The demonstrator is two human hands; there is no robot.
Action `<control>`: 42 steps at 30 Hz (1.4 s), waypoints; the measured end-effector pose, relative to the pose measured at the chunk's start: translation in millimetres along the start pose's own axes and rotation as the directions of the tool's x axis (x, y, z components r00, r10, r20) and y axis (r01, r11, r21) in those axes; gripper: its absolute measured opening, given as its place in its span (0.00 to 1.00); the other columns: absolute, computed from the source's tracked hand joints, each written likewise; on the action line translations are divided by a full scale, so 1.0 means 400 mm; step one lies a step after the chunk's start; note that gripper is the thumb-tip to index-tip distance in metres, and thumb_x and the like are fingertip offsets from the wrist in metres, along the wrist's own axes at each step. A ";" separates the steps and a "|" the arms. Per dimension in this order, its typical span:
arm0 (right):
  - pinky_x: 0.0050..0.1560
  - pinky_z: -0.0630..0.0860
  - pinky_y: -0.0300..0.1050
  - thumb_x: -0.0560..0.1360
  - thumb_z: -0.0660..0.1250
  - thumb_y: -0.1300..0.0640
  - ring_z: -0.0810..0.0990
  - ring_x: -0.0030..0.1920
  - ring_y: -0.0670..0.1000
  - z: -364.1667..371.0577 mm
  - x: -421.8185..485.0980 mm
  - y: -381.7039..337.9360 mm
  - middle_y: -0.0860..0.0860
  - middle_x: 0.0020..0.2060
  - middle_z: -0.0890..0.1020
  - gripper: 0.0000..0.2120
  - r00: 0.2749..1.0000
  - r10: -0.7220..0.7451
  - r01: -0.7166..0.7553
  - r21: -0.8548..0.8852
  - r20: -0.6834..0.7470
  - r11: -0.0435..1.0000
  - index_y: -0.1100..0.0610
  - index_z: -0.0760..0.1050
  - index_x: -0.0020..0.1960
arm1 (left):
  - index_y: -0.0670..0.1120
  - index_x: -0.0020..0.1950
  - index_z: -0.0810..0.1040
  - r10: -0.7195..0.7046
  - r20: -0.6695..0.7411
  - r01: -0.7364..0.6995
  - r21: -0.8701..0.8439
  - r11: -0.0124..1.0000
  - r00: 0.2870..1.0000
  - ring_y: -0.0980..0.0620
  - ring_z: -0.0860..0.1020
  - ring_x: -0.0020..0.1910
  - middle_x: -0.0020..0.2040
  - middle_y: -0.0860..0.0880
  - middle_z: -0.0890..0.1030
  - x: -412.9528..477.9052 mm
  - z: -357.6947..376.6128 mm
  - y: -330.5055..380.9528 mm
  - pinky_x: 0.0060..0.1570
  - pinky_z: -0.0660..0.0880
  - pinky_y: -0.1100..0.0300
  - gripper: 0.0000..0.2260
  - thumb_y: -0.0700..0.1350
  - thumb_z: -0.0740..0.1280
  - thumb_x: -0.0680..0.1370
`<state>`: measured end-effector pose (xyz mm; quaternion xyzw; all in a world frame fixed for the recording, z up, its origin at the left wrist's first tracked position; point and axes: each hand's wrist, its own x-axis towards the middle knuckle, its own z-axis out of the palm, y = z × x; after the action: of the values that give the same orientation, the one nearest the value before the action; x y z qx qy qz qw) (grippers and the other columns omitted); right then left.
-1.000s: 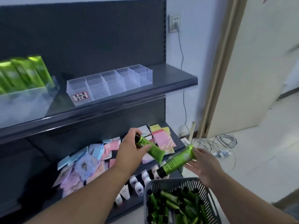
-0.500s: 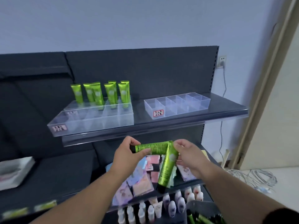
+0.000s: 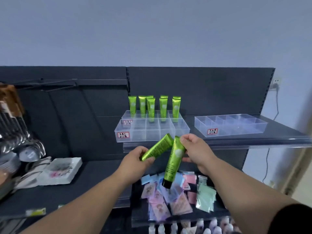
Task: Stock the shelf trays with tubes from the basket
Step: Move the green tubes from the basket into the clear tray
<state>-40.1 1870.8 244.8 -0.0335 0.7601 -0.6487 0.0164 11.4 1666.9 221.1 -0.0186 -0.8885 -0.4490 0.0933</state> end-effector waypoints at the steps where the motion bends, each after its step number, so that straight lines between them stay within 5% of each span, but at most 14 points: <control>1: 0.38 0.79 0.46 0.81 0.59 0.54 0.77 0.41 0.50 0.006 0.011 -0.015 0.52 0.46 0.78 0.07 1.000 -0.008 0.008 0.005 -0.003 1.000 0.51 0.74 0.47 | 0.52 0.49 0.74 0.006 -0.017 -0.007 -0.036 0.999 1.000 0.54 0.73 0.36 0.39 0.51 0.77 0.006 -0.010 0.007 0.37 0.70 0.60 0.04 0.48 0.67 0.77; 7: 0.38 0.80 0.47 0.81 0.59 0.51 0.79 0.54 0.57 0.023 0.107 -0.080 0.56 0.54 0.78 0.07 0.997 -0.063 0.063 -0.017 -0.036 0.998 0.48 0.74 0.47 | 0.59 0.67 0.65 -0.021 -0.132 0.007 -0.103 0.995 0.991 0.50 0.79 0.45 0.49 0.53 0.79 0.072 -0.034 0.066 0.45 0.74 0.56 0.18 0.53 0.63 0.79; 9: 0.37 0.80 0.46 0.81 0.59 0.51 0.79 0.54 0.57 0.018 0.148 -0.097 0.57 0.54 0.79 0.07 0.995 -0.088 0.087 -0.021 -0.051 0.996 0.49 0.74 0.47 | 0.61 0.70 0.60 -0.018 -0.181 0.004 -0.079 0.997 0.983 0.55 0.77 0.42 0.53 0.54 0.77 0.112 -0.041 0.085 0.38 0.74 0.60 0.27 0.55 0.68 0.76; 12: 0.37 0.80 0.45 0.81 0.59 0.52 0.80 0.50 0.56 -0.003 0.218 -0.126 0.56 0.52 0.79 0.07 0.989 -0.131 0.130 -0.022 -0.064 0.991 0.49 0.75 0.48 | 0.62 0.70 0.56 0.029 -0.275 -0.017 0.044 0.999 0.961 0.54 0.74 0.33 0.47 0.53 0.76 0.180 -0.048 0.114 0.29 0.71 0.62 0.33 0.51 0.73 0.73; 15: 0.37 0.80 0.46 0.81 0.59 0.53 0.76 0.44 0.52 -0.031 0.289 -0.151 0.56 0.46 0.77 0.06 0.984 -0.160 0.160 0.000 -0.085 0.987 0.51 0.75 0.50 | 0.59 0.68 0.61 0.095 -0.392 -0.046 0.131 0.990 0.915 0.57 0.72 0.29 0.37 0.54 0.76 0.248 -0.047 0.144 0.26 0.67 0.69 0.25 0.48 0.69 0.76; 17: 0.37 0.80 0.46 0.81 0.59 0.54 0.75 0.43 0.51 -0.050 0.330 -0.164 0.54 0.44 0.76 0.07 0.979 -0.182 0.182 0.000 -0.087 0.983 0.52 0.75 0.50 | 0.56 0.64 0.66 0.122 -0.445 -0.070 0.132 0.989 0.887 0.59 0.73 0.32 0.39 0.54 0.76 0.295 -0.043 0.155 0.28 0.66 0.70 0.18 0.48 0.67 0.77; 21: 0.34 0.78 0.43 0.81 0.58 0.54 0.73 0.41 0.49 -0.075 0.400 -0.178 0.52 0.42 0.75 0.07 0.974 -0.221 0.220 -0.019 -0.060 0.975 0.53 0.74 0.52 | 0.54 0.61 0.70 0.126 -0.479 -0.046 0.174 0.984 0.869 0.54 0.74 0.35 0.41 0.50 0.76 0.375 -0.028 0.157 0.31 0.67 0.61 0.13 0.49 0.65 0.77; 26: 0.35 0.80 0.45 0.81 0.58 0.54 0.74 0.40 0.49 -0.055 0.464 -0.182 0.51 0.43 0.75 0.07 0.969 -0.246 0.246 -0.009 -0.019 0.969 0.51 0.75 0.49 | 0.63 0.67 0.59 0.143 -0.487 -0.053 0.192 0.980 0.862 0.54 0.77 0.34 0.37 0.54 0.78 0.415 -0.009 0.155 0.30 0.72 0.60 0.26 0.55 0.68 0.75; 31: 0.42 0.82 0.51 0.81 0.58 0.55 0.74 0.39 0.51 -0.004 0.502 -0.191 0.52 0.41 0.76 0.07 0.969 -0.247 0.247 -0.011 0.012 0.969 0.52 0.75 0.50 | 0.65 0.68 0.61 0.248 -0.470 -0.147 0.240 0.960 0.847 0.60 0.75 0.39 0.44 0.58 0.77 0.449 -0.028 0.125 0.37 0.72 0.63 0.24 0.52 0.67 0.76; 36: 0.42 0.83 0.51 0.81 0.59 0.55 0.73 0.35 0.49 0.076 0.540 -0.217 0.50 0.36 0.74 0.07 0.960 -0.279 0.278 -0.028 -0.025 0.960 0.52 0.75 0.49 | 0.66 0.65 0.62 0.135 -0.444 -0.114 0.075 0.991 0.885 0.49 0.81 0.37 0.38 0.52 0.79 0.487 -0.092 0.066 0.39 0.79 0.50 0.20 0.52 0.65 0.78; 42: 0.41 0.82 0.56 0.80 0.60 0.54 0.73 0.30 0.48 0.195 0.589 -0.263 0.47 0.33 0.74 0.06 0.913 -0.403 0.381 -0.231 -0.057 0.895 0.51 0.76 0.48 | 0.47 0.61 0.67 -0.077 -0.417 -0.033 -0.248 0.968 0.906 0.52 0.81 0.30 0.41 0.45 0.79 0.559 -0.200 0.011 0.32 0.76 0.54 0.12 0.52 0.58 0.81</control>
<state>-266.7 1760.4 340.8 -0.1542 0.8032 -0.5534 -0.1577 -195.8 1593.8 311.7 0.0777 -0.7836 -0.5514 0.2754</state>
